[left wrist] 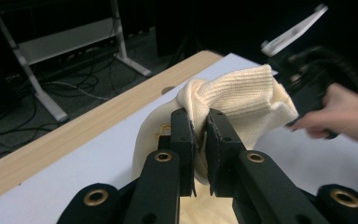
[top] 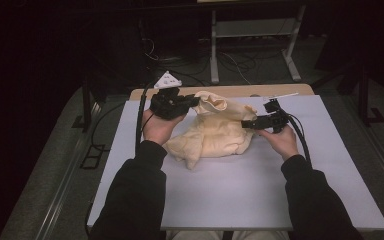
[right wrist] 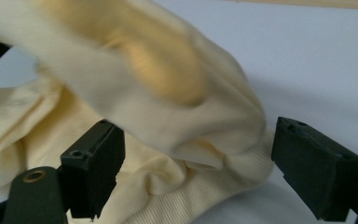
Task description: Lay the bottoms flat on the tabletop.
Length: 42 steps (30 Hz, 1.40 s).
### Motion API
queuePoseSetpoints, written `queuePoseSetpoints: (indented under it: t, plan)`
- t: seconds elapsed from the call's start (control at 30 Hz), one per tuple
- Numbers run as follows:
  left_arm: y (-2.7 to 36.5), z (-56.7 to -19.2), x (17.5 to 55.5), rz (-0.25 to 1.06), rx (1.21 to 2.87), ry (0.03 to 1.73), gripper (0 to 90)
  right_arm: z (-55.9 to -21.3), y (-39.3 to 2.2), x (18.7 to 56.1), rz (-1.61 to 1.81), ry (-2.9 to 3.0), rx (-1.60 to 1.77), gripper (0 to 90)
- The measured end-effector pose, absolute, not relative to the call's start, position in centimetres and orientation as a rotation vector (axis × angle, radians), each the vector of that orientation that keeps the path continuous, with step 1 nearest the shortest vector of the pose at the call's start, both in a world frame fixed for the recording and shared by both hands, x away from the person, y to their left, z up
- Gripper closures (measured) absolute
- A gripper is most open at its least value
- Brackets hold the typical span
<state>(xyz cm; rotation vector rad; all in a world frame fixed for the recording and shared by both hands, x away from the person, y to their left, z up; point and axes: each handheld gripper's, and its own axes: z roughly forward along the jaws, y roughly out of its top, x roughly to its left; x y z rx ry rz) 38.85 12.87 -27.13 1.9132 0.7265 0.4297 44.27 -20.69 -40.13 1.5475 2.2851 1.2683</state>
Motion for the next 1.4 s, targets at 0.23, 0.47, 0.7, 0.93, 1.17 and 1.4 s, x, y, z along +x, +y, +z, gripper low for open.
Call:
queuePoseSetpoints:
  t: [0.23, 0.47, 0.7, 0.93, 1.17, 1.4]
  plan:
    - [13.5, -26.3, 38.2, 0.417, 1.887, 0.703, 81.3, -39.6, -20.4, 46.0, 1.336, 2.208, 1.638, 80.7]
    - [13.5, -26.1, 37.2, 0.323, 1.831, 0.655, 81.3, -36.8, -20.7, 48.1, 1.354, 2.138, 1.6, 82.0]
    - [11.4, -29.3, 35.5, 0.141, 1.856, 0.586, 81.3, -35.4, -22.4, 49.0, 1.375, 2.108, 1.574, 82.0]
    - [8.3, -34.9, 34.2, 0.002, 2.0, 0.559, 81.0, -39.1, -24.4, 48.3, 1.327, 2.147, 1.638, 81.9]
    - [7.0, -37.2, 33.6, -0.062, 2.078, 0.52, 75.7, -39.3, -25.4, 47.5, 1.333, 2.175, 1.609, 81.9]
    - [8.3, -36.2, 33.6, 0.016, 2.009, 0.554, 46.1, -39.3, -25.5, 46.9, 1.341, 2.181, 1.585, 81.8]
